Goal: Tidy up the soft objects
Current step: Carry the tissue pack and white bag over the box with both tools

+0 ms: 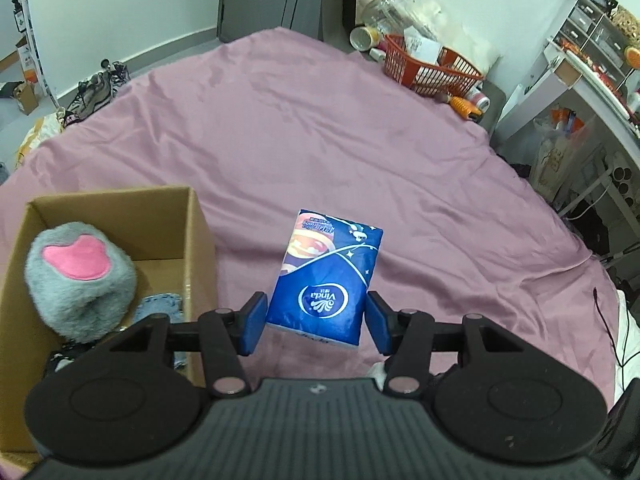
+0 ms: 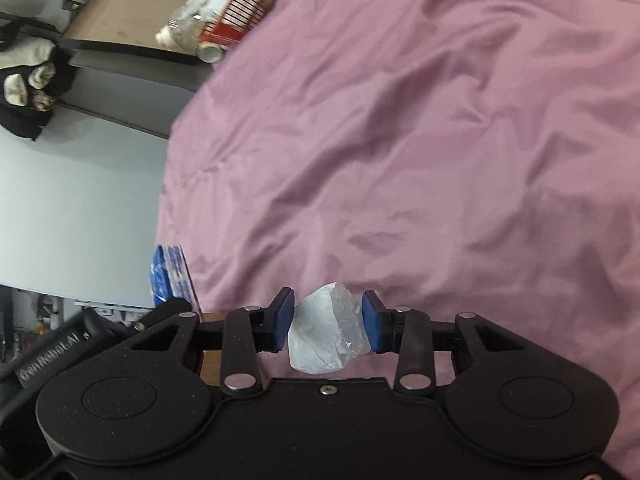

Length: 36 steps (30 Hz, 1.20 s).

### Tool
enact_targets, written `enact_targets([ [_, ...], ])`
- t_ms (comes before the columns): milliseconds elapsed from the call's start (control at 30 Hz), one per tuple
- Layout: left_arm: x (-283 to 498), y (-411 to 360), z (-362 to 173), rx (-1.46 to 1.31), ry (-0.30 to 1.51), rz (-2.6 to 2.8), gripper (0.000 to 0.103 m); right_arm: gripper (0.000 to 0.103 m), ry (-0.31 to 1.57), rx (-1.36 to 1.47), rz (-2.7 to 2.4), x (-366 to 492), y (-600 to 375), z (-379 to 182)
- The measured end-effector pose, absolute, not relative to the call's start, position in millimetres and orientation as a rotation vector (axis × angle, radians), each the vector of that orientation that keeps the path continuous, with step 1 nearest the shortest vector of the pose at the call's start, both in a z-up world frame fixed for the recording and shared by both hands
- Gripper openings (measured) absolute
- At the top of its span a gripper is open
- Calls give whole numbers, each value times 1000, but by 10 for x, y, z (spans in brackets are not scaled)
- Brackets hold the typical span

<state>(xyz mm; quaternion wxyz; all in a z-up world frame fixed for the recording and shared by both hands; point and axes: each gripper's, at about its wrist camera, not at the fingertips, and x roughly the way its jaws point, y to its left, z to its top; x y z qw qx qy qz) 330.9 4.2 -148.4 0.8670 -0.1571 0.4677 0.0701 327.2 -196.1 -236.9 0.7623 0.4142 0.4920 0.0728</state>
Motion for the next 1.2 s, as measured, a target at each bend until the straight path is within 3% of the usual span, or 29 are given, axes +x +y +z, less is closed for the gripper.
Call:
enact_targets([
  [1200,2336,504,-830,-336,844,282,52,37,811,661,393,2856,-1682,-1404],
])
